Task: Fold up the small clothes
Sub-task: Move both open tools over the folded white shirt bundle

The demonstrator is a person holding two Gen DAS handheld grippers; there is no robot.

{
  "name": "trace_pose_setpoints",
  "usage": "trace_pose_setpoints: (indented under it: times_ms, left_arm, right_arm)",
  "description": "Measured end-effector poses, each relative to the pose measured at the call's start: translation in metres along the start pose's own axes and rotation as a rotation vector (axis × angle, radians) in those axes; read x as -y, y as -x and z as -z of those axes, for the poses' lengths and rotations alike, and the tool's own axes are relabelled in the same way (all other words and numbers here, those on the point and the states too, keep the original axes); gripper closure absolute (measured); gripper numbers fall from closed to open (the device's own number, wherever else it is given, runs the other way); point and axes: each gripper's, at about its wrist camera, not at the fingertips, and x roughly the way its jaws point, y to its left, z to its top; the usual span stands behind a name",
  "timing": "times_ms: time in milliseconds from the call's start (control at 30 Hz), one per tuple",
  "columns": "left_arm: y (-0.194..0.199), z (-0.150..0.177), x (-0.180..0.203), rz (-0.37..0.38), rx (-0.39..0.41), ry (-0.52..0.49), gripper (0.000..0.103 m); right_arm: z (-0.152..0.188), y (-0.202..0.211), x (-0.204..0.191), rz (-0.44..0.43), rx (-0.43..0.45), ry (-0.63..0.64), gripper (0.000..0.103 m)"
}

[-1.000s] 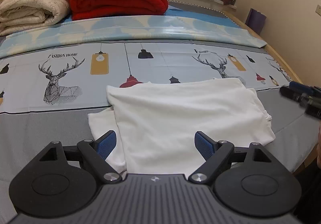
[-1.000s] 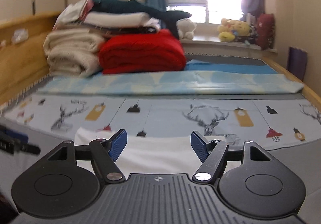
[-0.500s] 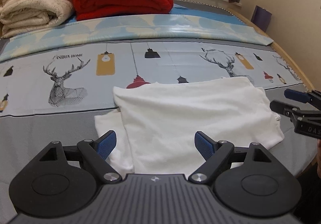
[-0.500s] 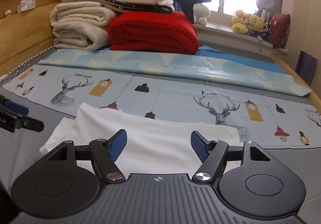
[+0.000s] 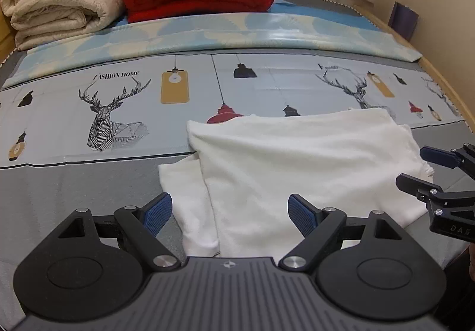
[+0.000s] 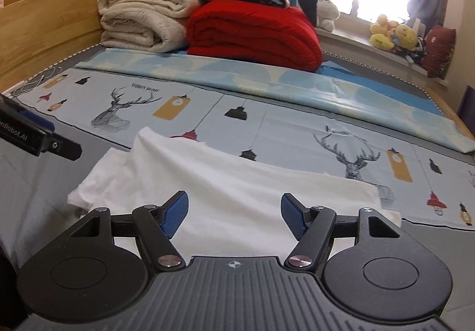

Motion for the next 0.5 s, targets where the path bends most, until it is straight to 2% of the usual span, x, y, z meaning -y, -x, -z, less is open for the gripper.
trace_pose_setpoints:
  times_ms: [67, 100, 167, 200, 400, 500]
  left_arm:
    - [-0.001, 0.0, -0.001, -0.006, -0.005, -0.005, 0.014]
    - [-0.002, 0.0, -0.002, -0.01, -0.008, -0.006, 0.014]
    - [-0.003, 0.001, -0.003, -0.022, -0.014, -0.009, 0.014]
    - [-0.005, 0.001, -0.004, -0.028, -0.019, -0.011, 0.014]
    - [-0.011, 0.0, -0.013, -0.055, -0.041, 0.0, 0.014]
    - [-0.011, -0.001, -0.019, -0.063, -0.044, 0.012, 0.014]
  right_arm:
    - [0.002, -0.003, -0.003, -0.019, -0.004, 0.005, 0.049]
    - [0.004, -0.005, -0.004, -0.032, -0.004, 0.007, 0.053]
    - [0.009, -0.012, -0.008, -0.054, -0.015, 0.022, 0.072]
    - [0.011, -0.015, -0.011, -0.059, -0.022, 0.031, 0.075]
    - [0.02, -0.029, -0.037, -0.152, -0.028, 0.089, 0.076]
    - [0.028, -0.035, -0.06, -0.167, -0.028, 0.195, 0.069]
